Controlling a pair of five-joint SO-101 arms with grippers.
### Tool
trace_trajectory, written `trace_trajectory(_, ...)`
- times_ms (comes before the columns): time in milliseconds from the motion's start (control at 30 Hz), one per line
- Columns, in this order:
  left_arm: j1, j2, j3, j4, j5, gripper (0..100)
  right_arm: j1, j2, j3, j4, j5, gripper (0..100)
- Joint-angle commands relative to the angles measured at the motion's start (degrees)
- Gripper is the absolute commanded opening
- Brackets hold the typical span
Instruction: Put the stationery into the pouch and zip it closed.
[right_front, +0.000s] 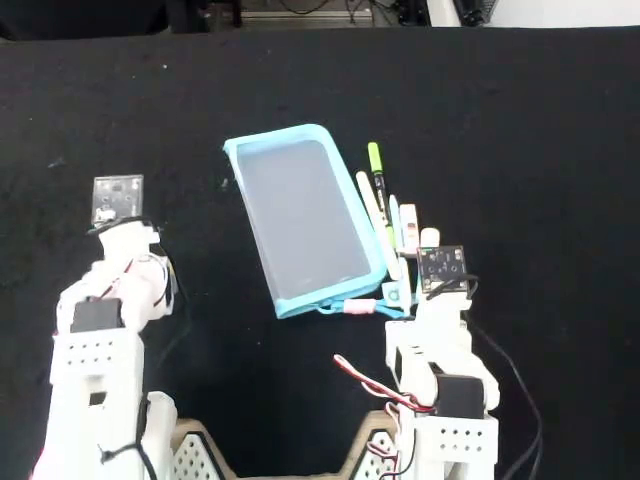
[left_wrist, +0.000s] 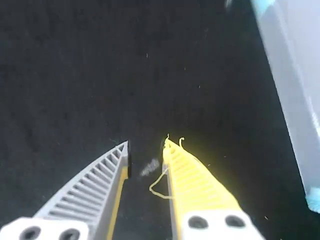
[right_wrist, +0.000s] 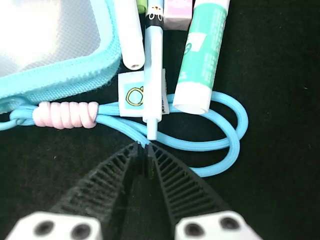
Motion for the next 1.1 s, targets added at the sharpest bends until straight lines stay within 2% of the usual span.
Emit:
trace_trajectory(0,0.6,3.1,-3.4,-1.1,5.8,12,-0.5,-4.3,-0.5,0.1,-0.1,1.2)
trace_trajectory(133,0.2,3.1,-2.6,-1.8,9.2,12,-0.5,-4.3,-0.5,0.1,-0.1,1.2)
trace_trajectory(400,0.1,3.1,3.6,-10.7,9.4,12,-0.5,-4.3,-0.5,0.1,-0.1,1.2)
trace_trajectory(1067,0.0,3.1,3.9,-10.4,9.1,12,-0.5,-4.3,-0.5,0.1,-0.1,1.2)
